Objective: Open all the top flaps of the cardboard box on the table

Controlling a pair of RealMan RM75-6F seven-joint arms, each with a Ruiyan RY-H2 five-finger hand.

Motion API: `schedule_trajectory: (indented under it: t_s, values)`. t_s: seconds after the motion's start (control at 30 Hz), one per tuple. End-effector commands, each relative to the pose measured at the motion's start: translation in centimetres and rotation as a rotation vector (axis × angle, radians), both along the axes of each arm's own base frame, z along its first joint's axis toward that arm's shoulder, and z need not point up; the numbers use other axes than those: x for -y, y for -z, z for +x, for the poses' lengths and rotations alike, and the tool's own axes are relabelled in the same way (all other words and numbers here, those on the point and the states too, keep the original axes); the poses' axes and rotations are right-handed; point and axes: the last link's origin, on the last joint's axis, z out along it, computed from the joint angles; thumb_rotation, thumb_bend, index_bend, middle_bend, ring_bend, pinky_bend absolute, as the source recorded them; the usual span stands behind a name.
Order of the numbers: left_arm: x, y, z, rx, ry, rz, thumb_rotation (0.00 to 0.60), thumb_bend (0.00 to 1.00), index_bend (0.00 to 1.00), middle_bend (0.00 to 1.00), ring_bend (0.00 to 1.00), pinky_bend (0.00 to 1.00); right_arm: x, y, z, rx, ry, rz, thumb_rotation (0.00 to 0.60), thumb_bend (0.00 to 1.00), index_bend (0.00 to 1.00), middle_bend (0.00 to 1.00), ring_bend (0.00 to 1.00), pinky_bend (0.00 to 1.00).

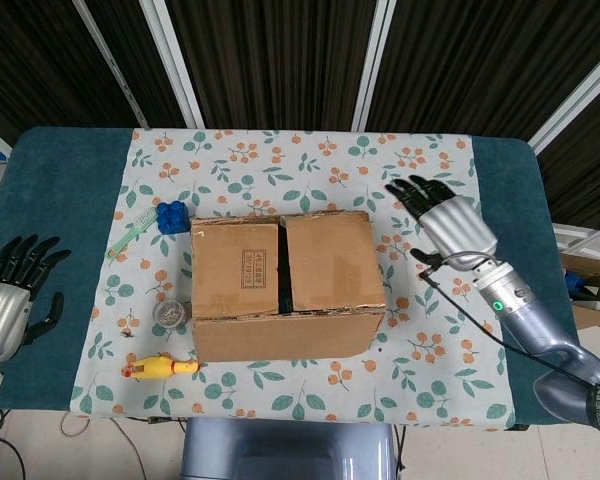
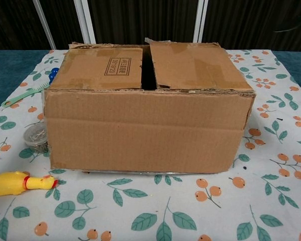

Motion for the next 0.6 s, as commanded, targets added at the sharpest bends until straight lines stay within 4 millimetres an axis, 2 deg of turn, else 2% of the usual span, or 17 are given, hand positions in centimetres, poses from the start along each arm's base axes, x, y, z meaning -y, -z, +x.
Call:
schedule_trajectory:
  t_s: [0.03, 0.2, 0.33, 0.47, 0.6]
  values:
    - [0.1, 0.3, -0.2, -0.005, -0.027, 0.003, 0.600, 0.53, 0.17, 0.10, 0.00, 0.00, -0.8, 2.0, 3.0, -0.118, -0.121, 0.098, 0.600, 0.29, 0.03, 0.13, 0.11, 0.19]
    - [-0.3, 0.8, -0.2, -0.016, -0.058, 0.001, 0.600, 0.53, 0.16, 0.10, 0.00, 0.00, -0.8, 4.7, 5.9, -0.193, -0.191, 0.143, 0.600, 0.30, 0.04, 0.15, 0.11, 0.19]
    - [-1.0, 1.1, -0.2, -0.018, -0.067, -0.002, 0.600, 0.53, 0.16, 0.10, 0.00, 0.00, -0.5, 6.2, 8.0, -0.208, -0.202, 0.182, 0.600, 0.37, 0.06, 0.16, 0.11, 0.19]
    - [-1.3, 1.2, -0.2, -0.009, -0.076, 0.004, 0.600, 0.53, 0.16, 0.10, 0.00, 0.00, -0.4, 7.3, 9.5, -0.258, -0.235, 0.186, 0.600, 0.47, 0.10, 0.18, 0.11, 0.19]
    - [-1.3, 1.1, -0.6, -0.004, -0.087, 0.022, 0.600, 0.53, 0.16, 0.10, 0.00, 0.00, -0.5, 7.7, 10.4, -0.298, -0.262, 0.167, 0.600, 0.64, 0.12, 0.19, 0.11, 0.19]
